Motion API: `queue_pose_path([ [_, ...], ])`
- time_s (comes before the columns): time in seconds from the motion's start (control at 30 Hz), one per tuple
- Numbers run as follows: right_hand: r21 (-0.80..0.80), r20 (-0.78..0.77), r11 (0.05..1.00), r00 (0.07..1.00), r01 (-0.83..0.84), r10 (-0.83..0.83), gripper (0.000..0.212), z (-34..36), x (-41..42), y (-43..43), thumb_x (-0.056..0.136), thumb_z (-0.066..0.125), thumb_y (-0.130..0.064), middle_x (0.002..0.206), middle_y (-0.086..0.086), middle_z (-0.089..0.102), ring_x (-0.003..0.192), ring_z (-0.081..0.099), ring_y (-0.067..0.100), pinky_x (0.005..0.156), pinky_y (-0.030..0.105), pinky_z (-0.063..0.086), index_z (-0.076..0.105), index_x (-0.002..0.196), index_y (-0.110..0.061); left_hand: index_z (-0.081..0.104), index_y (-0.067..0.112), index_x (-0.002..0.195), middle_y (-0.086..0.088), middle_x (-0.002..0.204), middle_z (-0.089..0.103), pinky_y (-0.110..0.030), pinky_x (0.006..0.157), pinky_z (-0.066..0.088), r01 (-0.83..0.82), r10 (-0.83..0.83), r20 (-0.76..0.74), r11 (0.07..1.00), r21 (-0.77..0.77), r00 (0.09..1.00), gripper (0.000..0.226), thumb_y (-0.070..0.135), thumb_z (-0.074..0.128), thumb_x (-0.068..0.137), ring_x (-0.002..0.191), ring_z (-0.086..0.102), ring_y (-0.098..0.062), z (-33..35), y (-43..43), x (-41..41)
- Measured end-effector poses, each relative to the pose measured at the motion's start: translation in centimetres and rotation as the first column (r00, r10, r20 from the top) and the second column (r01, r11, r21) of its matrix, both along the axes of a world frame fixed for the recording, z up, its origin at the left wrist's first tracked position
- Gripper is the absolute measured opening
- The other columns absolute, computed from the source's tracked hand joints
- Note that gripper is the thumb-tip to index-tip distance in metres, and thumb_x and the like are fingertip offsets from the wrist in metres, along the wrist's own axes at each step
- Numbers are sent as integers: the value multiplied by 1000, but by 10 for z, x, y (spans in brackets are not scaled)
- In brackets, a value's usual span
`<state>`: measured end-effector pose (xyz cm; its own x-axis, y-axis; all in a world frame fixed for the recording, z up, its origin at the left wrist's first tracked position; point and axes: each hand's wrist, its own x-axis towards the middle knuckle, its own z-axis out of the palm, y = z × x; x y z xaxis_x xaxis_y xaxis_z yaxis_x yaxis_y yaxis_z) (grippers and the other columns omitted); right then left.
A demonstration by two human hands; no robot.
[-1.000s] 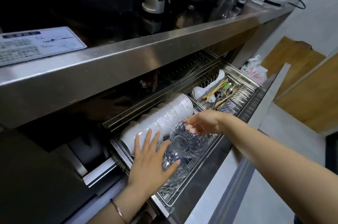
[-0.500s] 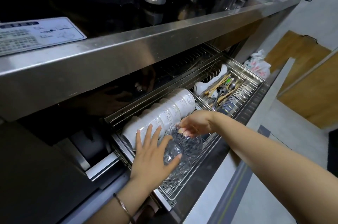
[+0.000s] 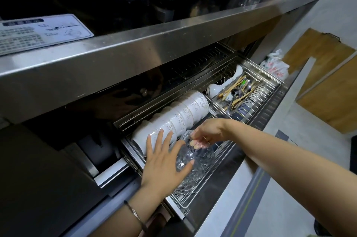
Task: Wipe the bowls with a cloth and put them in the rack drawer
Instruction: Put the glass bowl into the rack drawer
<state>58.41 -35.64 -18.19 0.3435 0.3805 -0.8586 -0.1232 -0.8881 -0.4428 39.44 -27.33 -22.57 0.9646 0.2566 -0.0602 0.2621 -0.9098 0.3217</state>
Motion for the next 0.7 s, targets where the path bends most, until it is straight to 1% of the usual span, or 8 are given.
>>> queue_pose_path([
  [0.07,-2,-17,1000,1000,3,-3,15,2,-1,0,100,48,-13,85,2,63,75,58,12,64,21,49,58,89,-10,19,41,145,-2,162,2,-52,112,-23,2,-2,-1,1000,6,1000,68,74,9,87,145,-24,-23,0,0,0],
  [0.17,-11,-41,1000,999,-1,1,16,1,-1,1,100,48,-14,85,0,64,78,58,12,69,22,47,59,88,-11,21,41,145,-2,162,4,-51,112,-23,0,0,6,1000,-1,1000,66,74,12,88,146,-22,-23,0,0,0],
  [0.27,-34,-47,999,999,-30,28,18,3,-4,0,100,47,-14,82,-1,63,75,56,10,66,19,45,58,86,-11,21,41,146,-2,162,5,-51,112,-23,-1,1,17,1000,-9,1000,65,73,14,89,146,-21,-23,0,0,0],
  [0.37,-42,-53,998,997,-55,53,20,8,-5,0,100,47,-15,81,-1,63,73,56,9,67,19,45,59,84,-12,14,43,149,-4,162,2,-51,112,-23,1,-1,12,1000,-19,1000,67,73,14,89,145,-24,-23,-2,0,1],
  [0.43,-51,-48,997,997,-60,58,19,10,-5,0,99,49,-15,78,-1,64,73,56,10,70,21,45,60,84,-12,5,45,149,-5,162,-5,-51,112,-24,6,-6,-21,1000,-12,1000,69,74,9,87,144,-27,-23,-4,1,2],
  [0.53,-71,-30,993,996,-90,88,19,14,-6,0,100,47,-17,84,1,61,74,55,12,73,24,44,59,86,-13,-5,46,149,-7,161,-13,-51,111,-24,13,-13,-62,1000,-8,998,72,74,3,83,142,-32,-24,-6,1,3],
  [0.63,-71,-31,991,993,-115,113,20,22,-8,0,102,43,-19,89,2,60,77,55,13,76,25,45,59,92,-11,-7,46,149,-6,161,-14,-52,111,-24,10,-11,-79,1000,-14,997,73,74,2,82,141,-32,-24,-7,1,4],
  [0.7,-65,6,989,991,-132,133,19,29,-12,0,102,43,-16,87,3,60,74,54,12,72,24,46,59,94,-10,-6,46,149,-5,161,-12,-53,111,-24,13,-15,-93,1000,-14,996,75,74,-1,80,142,-32,-24,-5,1,4],
])
